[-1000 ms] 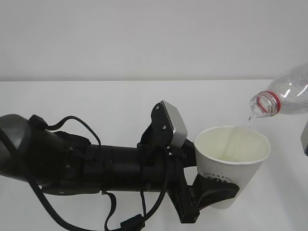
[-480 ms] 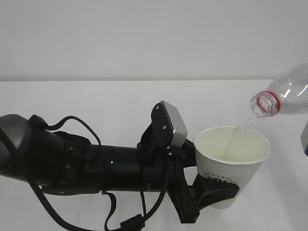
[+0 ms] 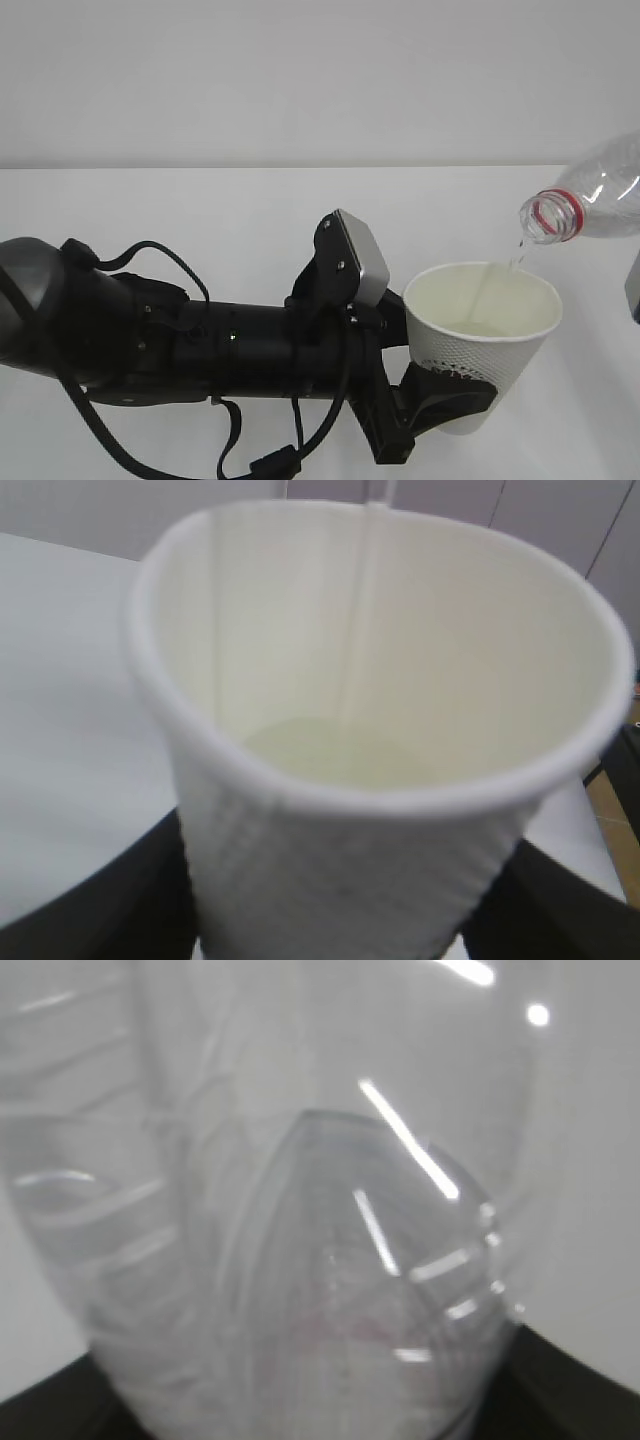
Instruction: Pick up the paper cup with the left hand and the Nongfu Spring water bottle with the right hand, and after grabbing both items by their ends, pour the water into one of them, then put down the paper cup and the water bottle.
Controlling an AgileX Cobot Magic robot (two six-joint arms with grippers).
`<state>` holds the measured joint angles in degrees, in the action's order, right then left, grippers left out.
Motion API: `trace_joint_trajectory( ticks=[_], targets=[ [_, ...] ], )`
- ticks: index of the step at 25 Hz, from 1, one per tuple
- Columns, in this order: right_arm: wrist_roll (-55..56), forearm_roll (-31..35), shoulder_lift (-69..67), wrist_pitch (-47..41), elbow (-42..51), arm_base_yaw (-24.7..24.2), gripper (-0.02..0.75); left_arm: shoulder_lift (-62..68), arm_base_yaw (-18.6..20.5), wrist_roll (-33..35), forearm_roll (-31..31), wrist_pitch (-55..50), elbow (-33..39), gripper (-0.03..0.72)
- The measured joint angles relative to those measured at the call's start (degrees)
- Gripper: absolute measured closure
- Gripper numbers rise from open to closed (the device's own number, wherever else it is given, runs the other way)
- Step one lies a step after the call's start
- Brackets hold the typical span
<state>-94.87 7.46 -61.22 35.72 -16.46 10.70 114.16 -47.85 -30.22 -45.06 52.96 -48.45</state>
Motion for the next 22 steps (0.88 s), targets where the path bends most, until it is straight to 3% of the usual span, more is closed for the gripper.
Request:
trace_joint_trajectory(
  ticks=[22],
  targets=[
    [0.0, 0.0, 0.0, 0.0, 0.0, 0.0, 0.243, 0.0, 0.0, 0.0, 0.0, 0.0, 0.0, 0.171]
  ],
)
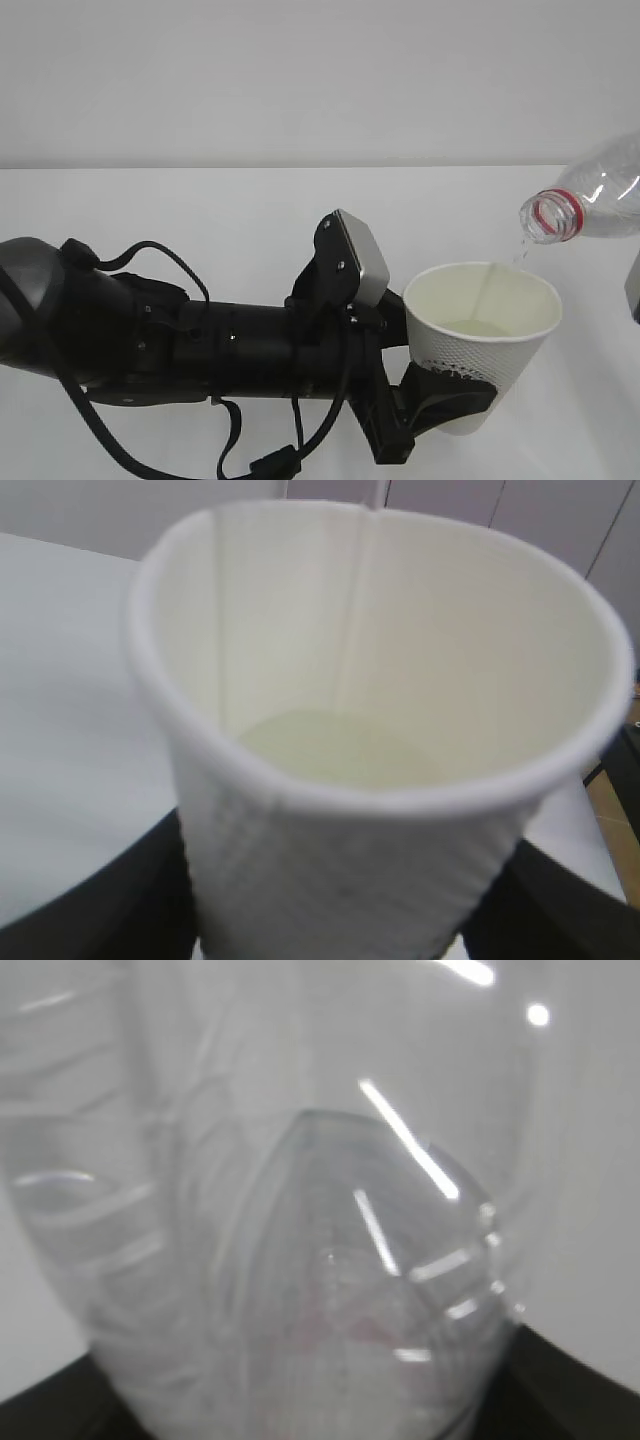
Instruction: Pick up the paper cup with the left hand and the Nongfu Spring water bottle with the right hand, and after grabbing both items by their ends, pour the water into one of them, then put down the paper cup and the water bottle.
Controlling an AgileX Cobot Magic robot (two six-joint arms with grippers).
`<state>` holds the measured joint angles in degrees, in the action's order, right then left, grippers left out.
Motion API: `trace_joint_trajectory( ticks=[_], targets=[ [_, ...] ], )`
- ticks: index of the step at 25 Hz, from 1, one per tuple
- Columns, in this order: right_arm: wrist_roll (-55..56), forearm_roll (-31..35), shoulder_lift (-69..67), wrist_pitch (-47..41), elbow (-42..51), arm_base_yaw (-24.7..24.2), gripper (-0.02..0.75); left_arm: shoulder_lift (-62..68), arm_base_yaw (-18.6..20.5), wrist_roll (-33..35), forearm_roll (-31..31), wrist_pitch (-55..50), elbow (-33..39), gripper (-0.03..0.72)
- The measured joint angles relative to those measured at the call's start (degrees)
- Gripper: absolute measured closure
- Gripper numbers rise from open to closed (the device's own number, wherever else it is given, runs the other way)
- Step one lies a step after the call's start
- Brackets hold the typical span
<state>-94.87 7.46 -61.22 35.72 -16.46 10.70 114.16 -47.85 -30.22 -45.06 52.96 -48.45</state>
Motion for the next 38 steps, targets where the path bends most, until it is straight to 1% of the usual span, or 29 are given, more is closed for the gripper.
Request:
trace_joint_trajectory(
  ticks=[38],
  targets=[
    [-0.35, 0.0, 0.0, 0.21, 0.0, 0.0, 0.243, 0.0, 0.0, 0.0, 0.0, 0.0, 0.0, 0.171]
  ],
)
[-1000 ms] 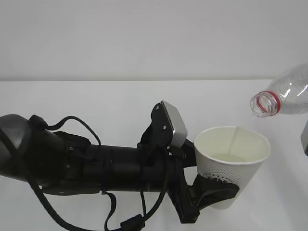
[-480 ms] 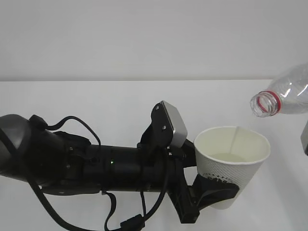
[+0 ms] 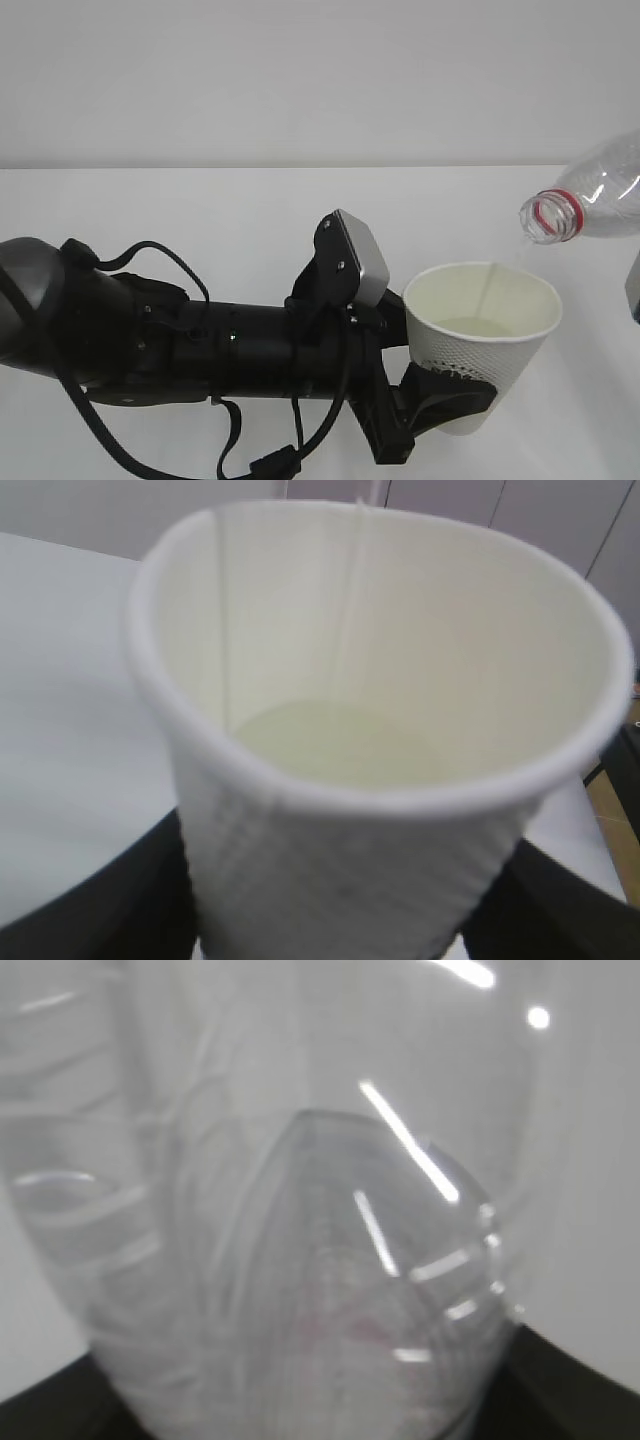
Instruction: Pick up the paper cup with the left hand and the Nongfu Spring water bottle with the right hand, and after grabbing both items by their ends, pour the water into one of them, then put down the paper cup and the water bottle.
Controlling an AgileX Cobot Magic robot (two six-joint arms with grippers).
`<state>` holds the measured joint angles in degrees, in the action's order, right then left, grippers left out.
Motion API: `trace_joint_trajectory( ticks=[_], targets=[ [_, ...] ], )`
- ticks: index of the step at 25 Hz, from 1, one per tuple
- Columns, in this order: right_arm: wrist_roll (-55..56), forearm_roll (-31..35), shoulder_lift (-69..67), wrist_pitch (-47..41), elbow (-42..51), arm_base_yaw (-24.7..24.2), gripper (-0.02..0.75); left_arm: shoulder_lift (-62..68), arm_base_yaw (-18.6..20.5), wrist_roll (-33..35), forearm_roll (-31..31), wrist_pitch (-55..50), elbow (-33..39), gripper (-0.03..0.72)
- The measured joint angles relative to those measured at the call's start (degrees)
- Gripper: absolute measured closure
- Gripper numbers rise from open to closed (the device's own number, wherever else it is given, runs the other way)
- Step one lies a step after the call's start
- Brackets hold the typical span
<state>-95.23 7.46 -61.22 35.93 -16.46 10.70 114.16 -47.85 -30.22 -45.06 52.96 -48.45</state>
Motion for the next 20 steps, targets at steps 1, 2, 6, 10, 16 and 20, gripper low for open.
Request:
trace_joint_trajectory(
  ticks=[1, 2, 6, 10, 16, 20],
  targets=[
    [-0.09, 0.0, 0.0, 0.0, 0.0, 0.0, 0.243, 0.0, 0.0, 0.0, 0.0, 0.0, 0.0, 0.171],
    [-0.09, 0.0, 0.0, 0.0, 0.0, 0.0, 0.243, 0.0, 0.0, 0.0, 0.0, 0.0, 0.0, 0.171],
    [-0.09, 0.0, 0.0, 0.0, 0.0, 0.0, 0.243, 0.0, 0.0, 0.0, 0.0, 0.0, 0.0, 0.171],
    [-0.09, 0.0, 0.0, 0.21, 0.0, 0.0, 0.243, 0.0, 0.0, 0.0, 0.0, 0.0, 0.0, 0.171],
    [-0.09, 0.0, 0.0, 0.19, 0.0, 0.0, 0.243, 0.0, 0.0, 0.0, 0.0, 0.0, 0.0, 0.171],
    [-0.09, 0.0, 0.0, 0.19, 0.0, 0.0, 0.243, 0.0, 0.0, 0.0, 0.0, 0.0, 0.0, 0.171]
  ],
)
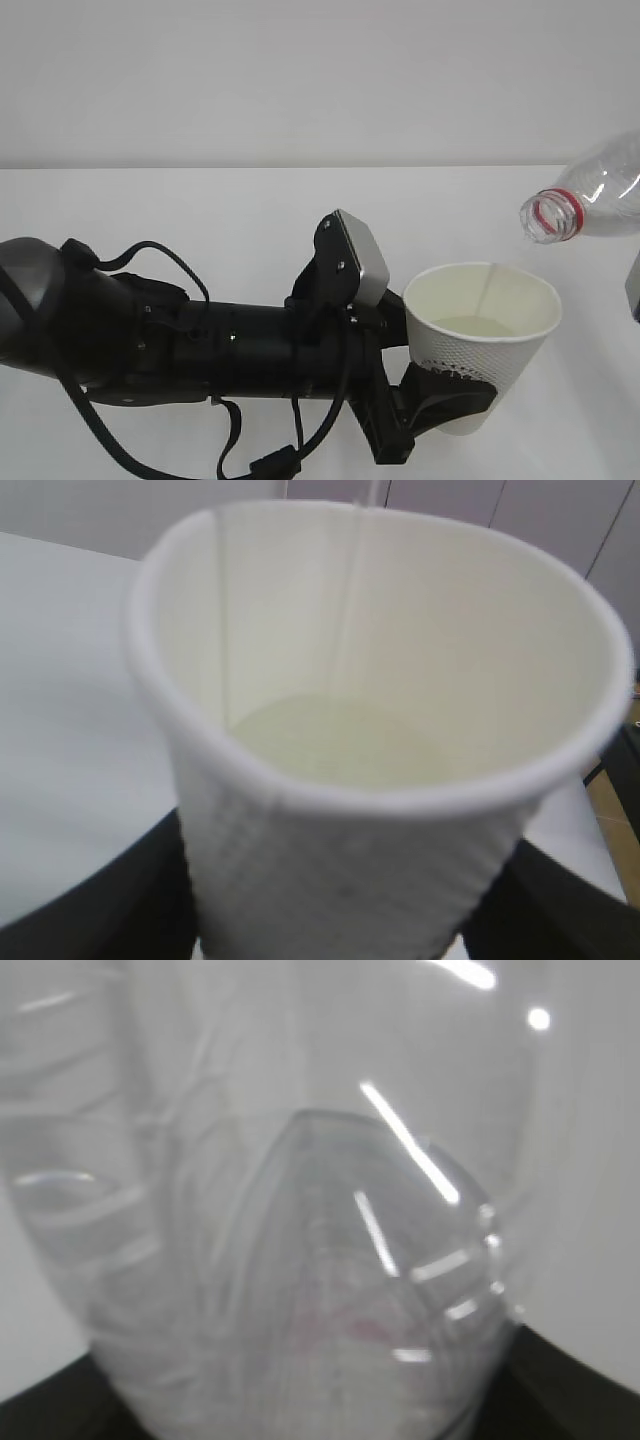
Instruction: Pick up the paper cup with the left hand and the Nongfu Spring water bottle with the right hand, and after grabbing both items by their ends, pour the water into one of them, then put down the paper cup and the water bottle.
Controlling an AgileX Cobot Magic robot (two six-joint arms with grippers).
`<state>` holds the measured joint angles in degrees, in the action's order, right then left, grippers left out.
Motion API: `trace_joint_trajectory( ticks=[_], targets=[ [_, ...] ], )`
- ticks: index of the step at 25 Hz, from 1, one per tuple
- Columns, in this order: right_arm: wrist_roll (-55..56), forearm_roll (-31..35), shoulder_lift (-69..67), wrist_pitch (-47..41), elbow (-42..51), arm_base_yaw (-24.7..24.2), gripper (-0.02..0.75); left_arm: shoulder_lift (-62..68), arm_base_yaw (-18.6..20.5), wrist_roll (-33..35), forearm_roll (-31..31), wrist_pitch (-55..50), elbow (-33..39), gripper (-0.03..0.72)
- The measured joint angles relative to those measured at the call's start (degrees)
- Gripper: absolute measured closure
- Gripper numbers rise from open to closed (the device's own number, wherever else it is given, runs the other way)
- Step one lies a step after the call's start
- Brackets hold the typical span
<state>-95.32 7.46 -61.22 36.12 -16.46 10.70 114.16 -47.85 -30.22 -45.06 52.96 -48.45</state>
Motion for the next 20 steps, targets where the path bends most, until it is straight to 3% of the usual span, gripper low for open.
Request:
trace_joint_trajectory(
  ticks=[20],
  targets=[
    [-0.66, 0.0, 0.0, 0.16, 0.0, 0.0, 0.243, 0.0, 0.0, 0.0, 0.0, 0.0, 0.0, 0.171]
  ],
)
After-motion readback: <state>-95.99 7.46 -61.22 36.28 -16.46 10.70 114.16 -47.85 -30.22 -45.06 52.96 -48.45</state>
